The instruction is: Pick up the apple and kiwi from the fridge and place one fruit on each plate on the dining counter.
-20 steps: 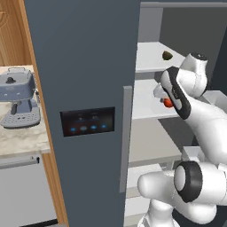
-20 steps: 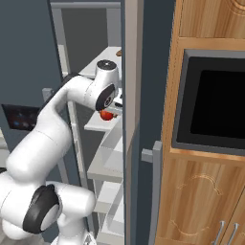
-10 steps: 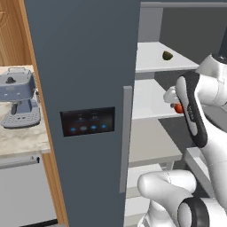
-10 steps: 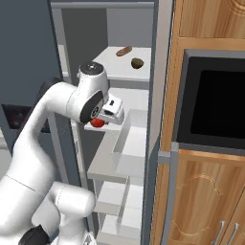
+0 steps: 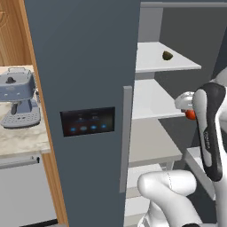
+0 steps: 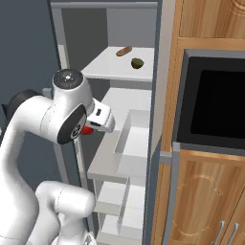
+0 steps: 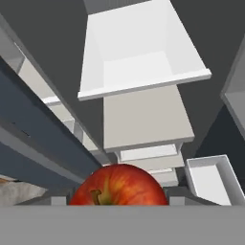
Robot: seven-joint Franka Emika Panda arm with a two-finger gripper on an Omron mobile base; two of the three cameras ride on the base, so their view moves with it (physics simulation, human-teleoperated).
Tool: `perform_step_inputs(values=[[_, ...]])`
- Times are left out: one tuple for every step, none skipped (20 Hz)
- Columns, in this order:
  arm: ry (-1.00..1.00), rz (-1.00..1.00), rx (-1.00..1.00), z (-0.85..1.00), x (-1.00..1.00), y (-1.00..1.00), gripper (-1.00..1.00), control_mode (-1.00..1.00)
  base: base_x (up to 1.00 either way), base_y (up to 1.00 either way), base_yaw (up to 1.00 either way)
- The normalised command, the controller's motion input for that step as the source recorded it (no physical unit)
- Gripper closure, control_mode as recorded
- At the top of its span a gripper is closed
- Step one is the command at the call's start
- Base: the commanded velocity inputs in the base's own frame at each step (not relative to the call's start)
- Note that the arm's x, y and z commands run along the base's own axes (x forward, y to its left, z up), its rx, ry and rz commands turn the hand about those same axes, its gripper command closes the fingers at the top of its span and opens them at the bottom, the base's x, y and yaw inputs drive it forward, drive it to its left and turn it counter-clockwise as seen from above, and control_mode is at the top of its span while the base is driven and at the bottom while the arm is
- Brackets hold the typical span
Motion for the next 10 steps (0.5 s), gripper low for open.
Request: perform_step_inputs(values=[[-0.07, 0.00, 0.00, 0.34, -0.69, 0.09, 1.00, -1.00, 0.00, 0.00, 0.00], [-0.07, 0.00, -0.01, 0.32, -0.66, 0.11, 1.00, -1.00, 0.00, 0.00, 0.00], [0.00, 0.00, -0.03, 0.14, -0.50, 0.21, 1.00, -1.00, 0.00, 0.00, 0.00], [0.00, 0.00, -0.05, 0.00, -0.34, 0.27, 1.00, -1.00, 0.00, 0.00, 0.00], [0.05, 0.00, -0.08, 0.00, -0.07, 0.27, 1.00, -1.00, 0.00, 0.00, 0.00], [0.09, 0.00, -0.06, -0.04, 0.00, 0.13, 1.00, -1.00, 0.00, 0.00, 0.00], [0.01, 0.00, -0.07, -0.11, 0.00, 0.07, 1.00, -1.00, 0.00, 0.00, 0.00], [0.00, 0.00, -0.08, -0.12, 0.00, 0.08, 1.00, -1.00, 0.00, 0.00, 0.00], [0.01, 0.00, -0.11, -0.14, 0.00, 0.10, 1.00, -1.00, 0.00, 0.00, 0.00], [0.00, 0.00, -0.11, -0.09, 0.00, 0.09, 1.00, -1.00, 0.00, 0.00, 0.00]])
